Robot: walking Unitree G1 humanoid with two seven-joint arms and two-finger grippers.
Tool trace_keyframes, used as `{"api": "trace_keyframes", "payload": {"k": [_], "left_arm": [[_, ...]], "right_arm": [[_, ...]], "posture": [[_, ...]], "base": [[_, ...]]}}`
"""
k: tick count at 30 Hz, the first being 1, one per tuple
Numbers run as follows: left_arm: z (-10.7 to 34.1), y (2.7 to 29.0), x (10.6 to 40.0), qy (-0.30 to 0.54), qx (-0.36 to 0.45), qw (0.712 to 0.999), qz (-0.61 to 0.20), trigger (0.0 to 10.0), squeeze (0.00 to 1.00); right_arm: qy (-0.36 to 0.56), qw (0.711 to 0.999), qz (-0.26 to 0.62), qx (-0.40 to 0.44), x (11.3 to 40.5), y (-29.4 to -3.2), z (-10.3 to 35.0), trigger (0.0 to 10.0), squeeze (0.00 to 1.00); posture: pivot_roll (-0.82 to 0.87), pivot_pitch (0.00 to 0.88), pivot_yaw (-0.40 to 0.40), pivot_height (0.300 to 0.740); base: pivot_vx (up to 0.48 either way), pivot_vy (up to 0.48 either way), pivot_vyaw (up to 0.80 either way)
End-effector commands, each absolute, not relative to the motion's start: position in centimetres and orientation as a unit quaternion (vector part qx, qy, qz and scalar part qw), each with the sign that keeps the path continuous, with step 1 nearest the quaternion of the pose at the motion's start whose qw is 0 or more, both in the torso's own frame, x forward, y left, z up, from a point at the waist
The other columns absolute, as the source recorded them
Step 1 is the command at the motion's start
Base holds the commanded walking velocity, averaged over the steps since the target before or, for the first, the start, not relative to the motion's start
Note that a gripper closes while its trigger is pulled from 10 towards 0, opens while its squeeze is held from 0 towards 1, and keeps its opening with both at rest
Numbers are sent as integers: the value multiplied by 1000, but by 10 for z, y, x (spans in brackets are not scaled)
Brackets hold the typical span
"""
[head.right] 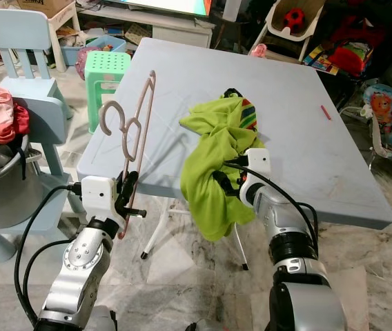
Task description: Hang hanger
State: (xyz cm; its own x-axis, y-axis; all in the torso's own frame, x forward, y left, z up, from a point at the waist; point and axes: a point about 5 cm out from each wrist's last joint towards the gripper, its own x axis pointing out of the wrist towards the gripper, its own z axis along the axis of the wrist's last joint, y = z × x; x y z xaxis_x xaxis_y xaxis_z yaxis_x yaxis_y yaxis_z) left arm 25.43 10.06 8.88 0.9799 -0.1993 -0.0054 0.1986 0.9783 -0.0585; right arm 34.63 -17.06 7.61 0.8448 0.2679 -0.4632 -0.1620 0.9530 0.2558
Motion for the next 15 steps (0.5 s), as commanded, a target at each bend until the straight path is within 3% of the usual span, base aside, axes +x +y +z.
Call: {"api": "trace_keyframes", "payload": {"k": [1,7,15], "left_arm": [[88,94,252,10,-36,994,-99,10000,0],[87,93,249,11,-39,994,-96,10000,0],[86,94,249,12,-39,995,-92,10000,0]], "right_arm": [[283,946,88,136,342,-175,66,0,0],[280,938,54,197,346,-174,66,0,0],[274,941,48,195,351,-173,69,0,0]], "posture": [[68,0,-162,740],[69,0,-169,740],[73,0,-180,740]], "base": [[0,0,0],[0,0,0],[0,0,0]]}}
